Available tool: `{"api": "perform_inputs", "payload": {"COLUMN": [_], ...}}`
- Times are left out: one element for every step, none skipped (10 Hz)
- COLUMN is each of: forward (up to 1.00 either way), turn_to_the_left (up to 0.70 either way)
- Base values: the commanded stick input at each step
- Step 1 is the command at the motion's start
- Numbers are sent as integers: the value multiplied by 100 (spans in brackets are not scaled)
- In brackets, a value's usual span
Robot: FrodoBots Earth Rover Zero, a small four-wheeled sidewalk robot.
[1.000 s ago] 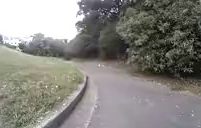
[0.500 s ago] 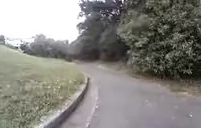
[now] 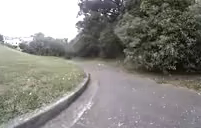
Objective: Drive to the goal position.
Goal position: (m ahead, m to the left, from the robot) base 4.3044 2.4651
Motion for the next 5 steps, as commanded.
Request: {"api": "perform_inputs", "payload": {"forward": [0, 0, 0, 0, 0], "turn_to_the_left": [0, 0, 0, -7, -42]}}
